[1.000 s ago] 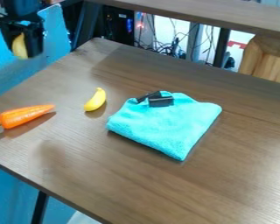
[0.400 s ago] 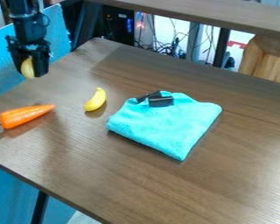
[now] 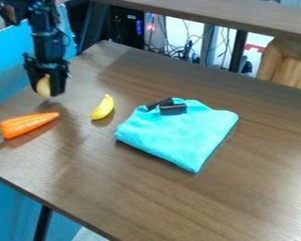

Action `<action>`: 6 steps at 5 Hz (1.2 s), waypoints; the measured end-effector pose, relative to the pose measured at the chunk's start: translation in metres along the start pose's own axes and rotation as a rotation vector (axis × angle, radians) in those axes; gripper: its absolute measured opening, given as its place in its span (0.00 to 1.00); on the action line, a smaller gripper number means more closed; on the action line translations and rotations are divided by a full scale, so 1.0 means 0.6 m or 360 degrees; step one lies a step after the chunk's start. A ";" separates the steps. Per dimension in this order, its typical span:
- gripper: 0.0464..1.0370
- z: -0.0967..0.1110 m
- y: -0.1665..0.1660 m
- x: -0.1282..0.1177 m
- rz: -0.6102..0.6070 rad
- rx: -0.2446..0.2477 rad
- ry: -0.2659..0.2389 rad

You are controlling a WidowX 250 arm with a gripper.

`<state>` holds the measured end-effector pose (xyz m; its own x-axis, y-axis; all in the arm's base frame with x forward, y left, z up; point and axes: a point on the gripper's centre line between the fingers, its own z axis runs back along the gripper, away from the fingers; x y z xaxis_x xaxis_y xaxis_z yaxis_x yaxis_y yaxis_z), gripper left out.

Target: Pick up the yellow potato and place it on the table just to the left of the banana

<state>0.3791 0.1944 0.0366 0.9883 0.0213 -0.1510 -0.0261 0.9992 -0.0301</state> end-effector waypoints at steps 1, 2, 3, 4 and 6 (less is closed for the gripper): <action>0.68 -0.012 -0.015 0.018 -0.0016 0.0021 0.0015; 0.68 -0.010 -0.015 0.027 0.0006 0.0063 0.0010; 0.68 -0.011 -0.014 0.028 0.0024 0.0100 0.0012; 0.75 -0.010 -0.013 0.026 0.0031 0.0108 0.0025; 0.97 -0.017 -0.017 0.017 0.0094 0.0144 0.0085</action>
<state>0.3876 0.1842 0.0253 0.9760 0.0809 -0.2023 -0.0681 0.9953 0.0692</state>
